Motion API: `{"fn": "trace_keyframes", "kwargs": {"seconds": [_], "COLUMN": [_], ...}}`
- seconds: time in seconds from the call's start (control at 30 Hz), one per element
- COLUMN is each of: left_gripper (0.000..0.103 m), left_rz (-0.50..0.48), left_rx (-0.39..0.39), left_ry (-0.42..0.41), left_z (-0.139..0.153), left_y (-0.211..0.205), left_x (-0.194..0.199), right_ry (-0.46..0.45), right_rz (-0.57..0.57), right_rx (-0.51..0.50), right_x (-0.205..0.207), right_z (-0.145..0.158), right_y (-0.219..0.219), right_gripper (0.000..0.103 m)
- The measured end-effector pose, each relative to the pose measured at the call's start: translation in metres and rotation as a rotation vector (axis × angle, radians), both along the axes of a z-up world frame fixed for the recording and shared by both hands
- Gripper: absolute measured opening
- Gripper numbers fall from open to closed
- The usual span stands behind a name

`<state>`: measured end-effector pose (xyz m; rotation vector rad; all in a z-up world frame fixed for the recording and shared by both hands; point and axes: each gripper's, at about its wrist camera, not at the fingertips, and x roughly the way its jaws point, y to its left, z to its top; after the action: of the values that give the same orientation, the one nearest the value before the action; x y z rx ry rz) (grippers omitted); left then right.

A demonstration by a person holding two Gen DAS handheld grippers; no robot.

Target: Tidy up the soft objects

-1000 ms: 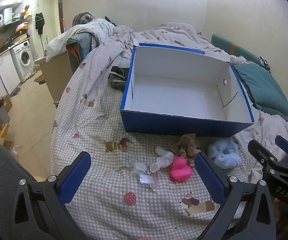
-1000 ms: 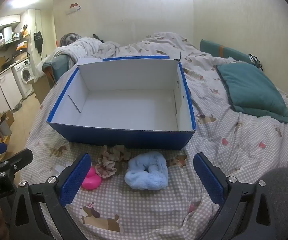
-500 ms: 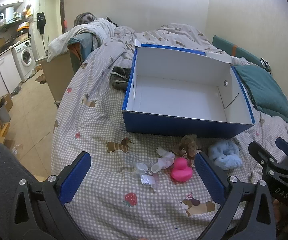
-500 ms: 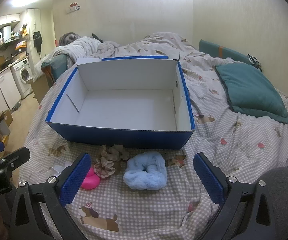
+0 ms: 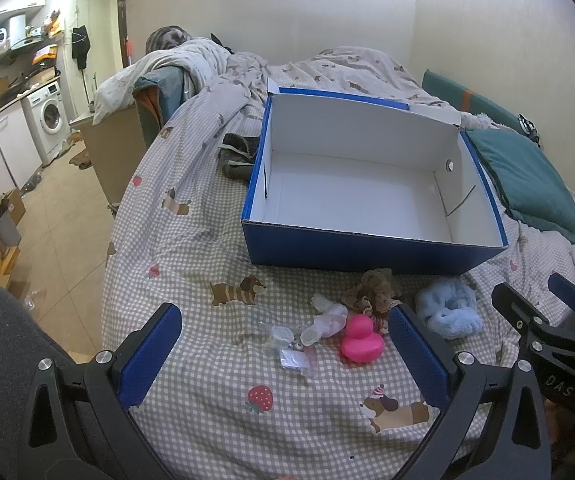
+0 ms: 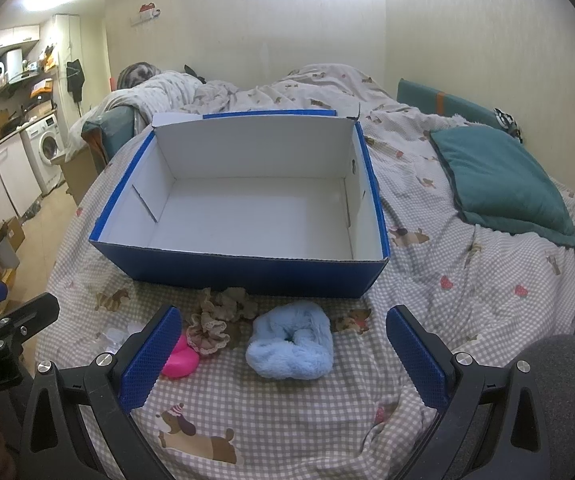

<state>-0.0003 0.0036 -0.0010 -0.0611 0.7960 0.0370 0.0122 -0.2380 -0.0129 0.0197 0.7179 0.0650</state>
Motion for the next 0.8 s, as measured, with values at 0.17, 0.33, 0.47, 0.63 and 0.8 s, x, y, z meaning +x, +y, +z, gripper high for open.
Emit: {"fn": "trace_keyframes", "kwargs": {"seconds": [0.17,0.33,0.47,0.63,0.8], "left_gripper": [0.103,0.103,0.103,0.103,0.103], "left_rz": [0.0,0.0,0.0,0.001,0.0], "left_rx": [0.0,0.001,0.001,0.002,0.002], "left_ry": [0.002,0.001,0.001,0.001,0.002], "left_z": [0.0,-0.0005,-0.0002,0.0001,0.0001], "left_y": [0.0002,0.0003,-0.0001,-0.0004,-0.0006], "left_x": [0.0001,0.0,0.0001,0.0001,0.0002], "right_ry": [0.002,0.001,0.001,0.001,0.001], "right_rz": [-0.003,-0.001,-0.002,-0.001,-0.001], "right_rx": [0.001,-0.002,0.0,-0.002,-0.003], "right_x": [0.0,0.0001,-0.0004,0.0,-0.0001], "right_z": [-0.0001,-0.0001,-0.0003,0.0,0.0001], "right_y": [-0.0003,0.0002,-0.0028,-0.0008,-0.0009], "right_gripper": [0.103,0.103,0.103,0.103,0.103]}}
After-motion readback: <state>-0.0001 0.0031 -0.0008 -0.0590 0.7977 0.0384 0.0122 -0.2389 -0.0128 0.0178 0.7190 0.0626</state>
